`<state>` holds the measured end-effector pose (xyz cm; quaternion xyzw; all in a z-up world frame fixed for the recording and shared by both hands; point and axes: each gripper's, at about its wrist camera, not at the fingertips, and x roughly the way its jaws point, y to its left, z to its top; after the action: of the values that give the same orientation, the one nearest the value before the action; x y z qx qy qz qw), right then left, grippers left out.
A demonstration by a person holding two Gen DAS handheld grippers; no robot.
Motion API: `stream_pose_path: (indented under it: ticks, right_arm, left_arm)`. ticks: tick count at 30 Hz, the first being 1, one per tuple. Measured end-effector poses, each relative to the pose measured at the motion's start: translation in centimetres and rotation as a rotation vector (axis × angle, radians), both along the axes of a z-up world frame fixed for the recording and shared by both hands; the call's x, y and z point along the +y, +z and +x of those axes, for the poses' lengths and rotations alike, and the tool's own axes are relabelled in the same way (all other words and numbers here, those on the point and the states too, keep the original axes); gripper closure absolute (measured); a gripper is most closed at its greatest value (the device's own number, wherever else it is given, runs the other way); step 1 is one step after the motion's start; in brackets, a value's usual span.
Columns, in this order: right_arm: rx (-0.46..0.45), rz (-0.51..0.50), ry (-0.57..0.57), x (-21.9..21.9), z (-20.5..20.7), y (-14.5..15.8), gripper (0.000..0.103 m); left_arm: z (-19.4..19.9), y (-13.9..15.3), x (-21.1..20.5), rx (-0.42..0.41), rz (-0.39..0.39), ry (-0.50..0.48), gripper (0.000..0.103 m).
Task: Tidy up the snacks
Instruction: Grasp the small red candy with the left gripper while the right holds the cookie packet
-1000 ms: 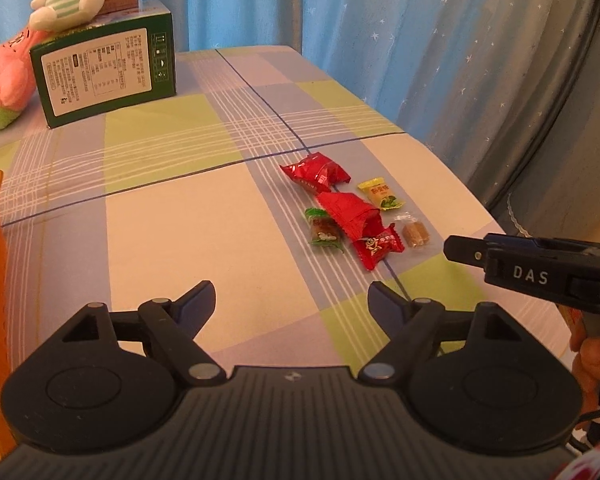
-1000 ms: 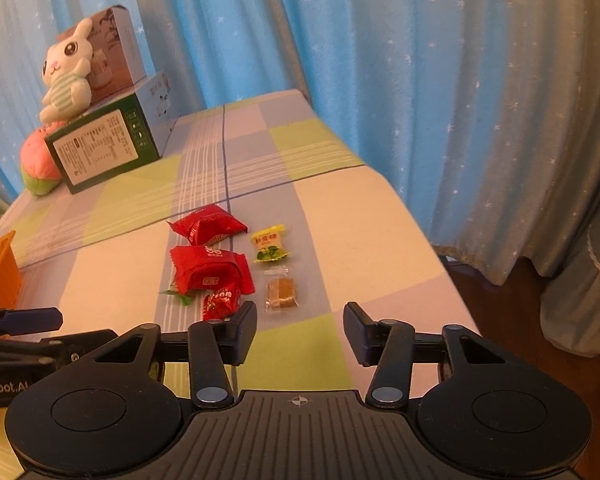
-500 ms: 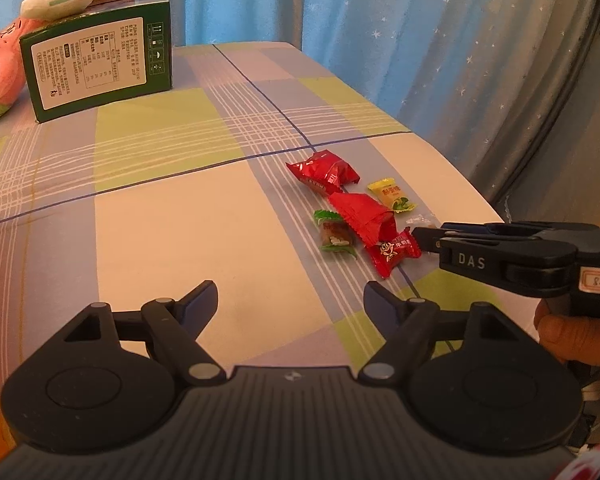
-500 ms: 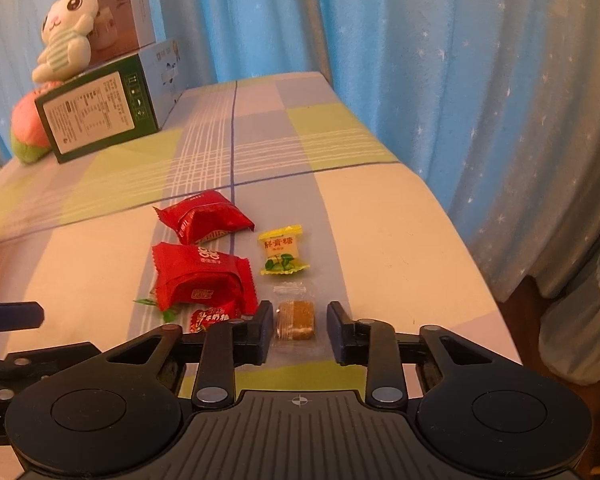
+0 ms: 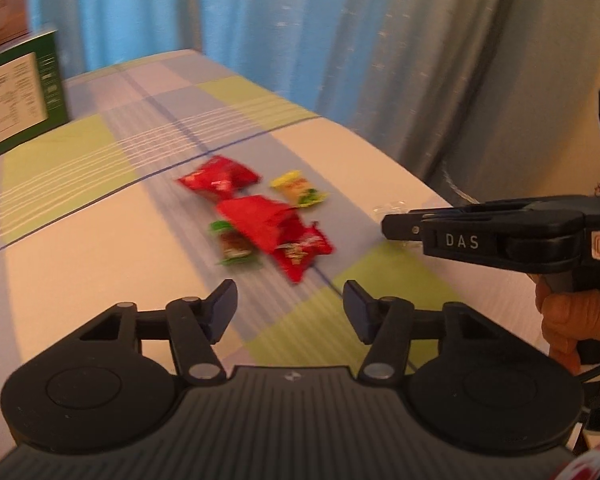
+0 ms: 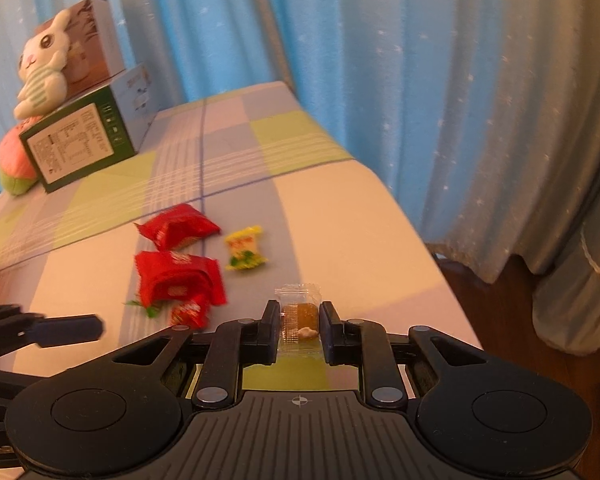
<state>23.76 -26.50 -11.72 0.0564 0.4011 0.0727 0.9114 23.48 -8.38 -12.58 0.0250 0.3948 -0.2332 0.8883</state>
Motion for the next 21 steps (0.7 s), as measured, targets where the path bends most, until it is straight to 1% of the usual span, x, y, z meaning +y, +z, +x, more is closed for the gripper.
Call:
stream_pose_path:
  ticks: [3, 5, 7, 8, 12, 14, 18, 19, 21]
  right_arm:
    - [0.011, 0.008, -0.030, -1.0, -0.8, -0.3, 0.082]
    - [0.018, 0.013, -0.051, -1.8, -1.4, -0.6, 0.082]
    - [0.023, 0.016, -0.064, -2.2, -1.9, -0.7, 0.082]
    - [0.025, 0.017, -0.067, -2.3, -2.2, -0.8, 0.082]
    - [0.022, 0.020, -0.067, -2.5, -2.9, -0.7, 0.082]
    - [0.021, 0.019, -0.065, -2.4, -3.1, -0.6, 0.082]
    - [0.017, 0.019, -0.056, -2.1, -3.2, -0.4, 0.082]
    - [0.016, 0.018, -0.054, -1.8, -3.1, -0.4, 0.082]
    - [0.013, 0.019, -0.052, -1.7, -3.2, -0.3, 0.082]
  left_arm:
    - [0.4, -0.3, -1.4, -0.032, 0.037, -0.062, 0.052]
    - [0.9, -0.3, -2.0, -0.062, 0.055, -0.078, 0.053]
    - [1.4, -0.4, -2.3, -0.078, 0.060, -0.090, 0.053]
    - [1.7, -0.5, -2.4, -0.081, 0.064, -0.097, 0.054]
    - [2.7, -0.9, -2.9, -0.069, 0.081, -0.117, 0.061]
    - [3.1, -1.0, -2.9, -0.065, 0.088, -0.132, 0.067]
    - [3.4, -1.4, -3.3, -0.051, 0.102, -0.152, 0.074]
    - [3.3, -1.4, -3.3, -0.050, 0.106, -0.149, 0.075]
    - [3.1, -1.3, -3.3, -0.039, 0.098, -0.136, 0.080]
